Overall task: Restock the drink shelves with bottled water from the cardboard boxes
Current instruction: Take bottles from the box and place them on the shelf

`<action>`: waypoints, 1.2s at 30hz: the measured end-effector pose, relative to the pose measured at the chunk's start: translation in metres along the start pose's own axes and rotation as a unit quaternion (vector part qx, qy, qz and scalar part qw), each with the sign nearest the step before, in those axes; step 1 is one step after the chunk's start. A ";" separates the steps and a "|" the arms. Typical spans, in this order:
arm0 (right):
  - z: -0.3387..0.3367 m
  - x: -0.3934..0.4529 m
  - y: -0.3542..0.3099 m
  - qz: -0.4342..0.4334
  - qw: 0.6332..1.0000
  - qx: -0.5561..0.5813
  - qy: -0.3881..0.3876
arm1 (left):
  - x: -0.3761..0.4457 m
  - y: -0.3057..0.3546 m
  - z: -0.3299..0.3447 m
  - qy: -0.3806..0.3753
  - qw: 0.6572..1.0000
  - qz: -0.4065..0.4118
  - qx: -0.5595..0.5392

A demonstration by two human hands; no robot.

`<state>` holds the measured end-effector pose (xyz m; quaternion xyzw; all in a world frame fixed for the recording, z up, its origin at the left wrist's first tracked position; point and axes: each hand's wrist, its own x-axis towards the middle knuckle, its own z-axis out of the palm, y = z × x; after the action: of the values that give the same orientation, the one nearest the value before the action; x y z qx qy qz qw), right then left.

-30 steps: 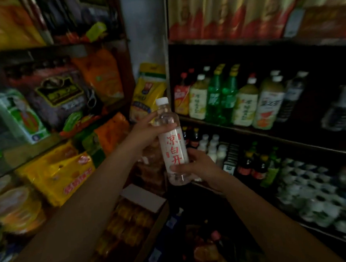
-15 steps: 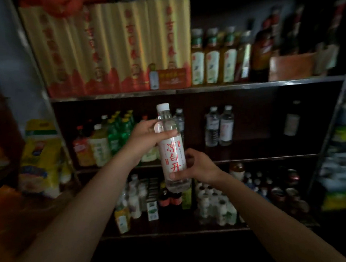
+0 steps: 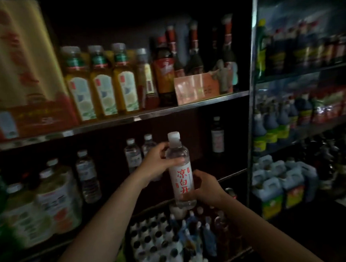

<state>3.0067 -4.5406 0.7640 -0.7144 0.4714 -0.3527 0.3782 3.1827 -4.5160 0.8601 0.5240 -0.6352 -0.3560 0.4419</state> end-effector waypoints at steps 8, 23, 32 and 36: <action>-0.056 0.083 0.108 0.064 0.992 -0.059 0.092 | 0.122 -0.037 0.095 -0.077 0.997 0.009 0.004; -0.105 0.163 0.173 0.099 0.974 -0.033 0.200 | 0.274 -0.071 0.178 -0.038 0.995 0.076 0.060; -0.118 0.201 0.179 0.120 0.939 -0.245 0.211 | 0.322 -0.091 0.207 0.041 0.989 0.119 0.082; -0.119 0.204 0.182 0.120 0.933 -0.266 0.210 | 0.325 -0.096 0.209 0.056 0.986 0.130 0.089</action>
<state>2.8932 -4.8065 0.6901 -0.6366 0.6987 -0.3086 0.1061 3.0018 -4.8557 0.7589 0.4936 -0.7011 -0.2079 0.4707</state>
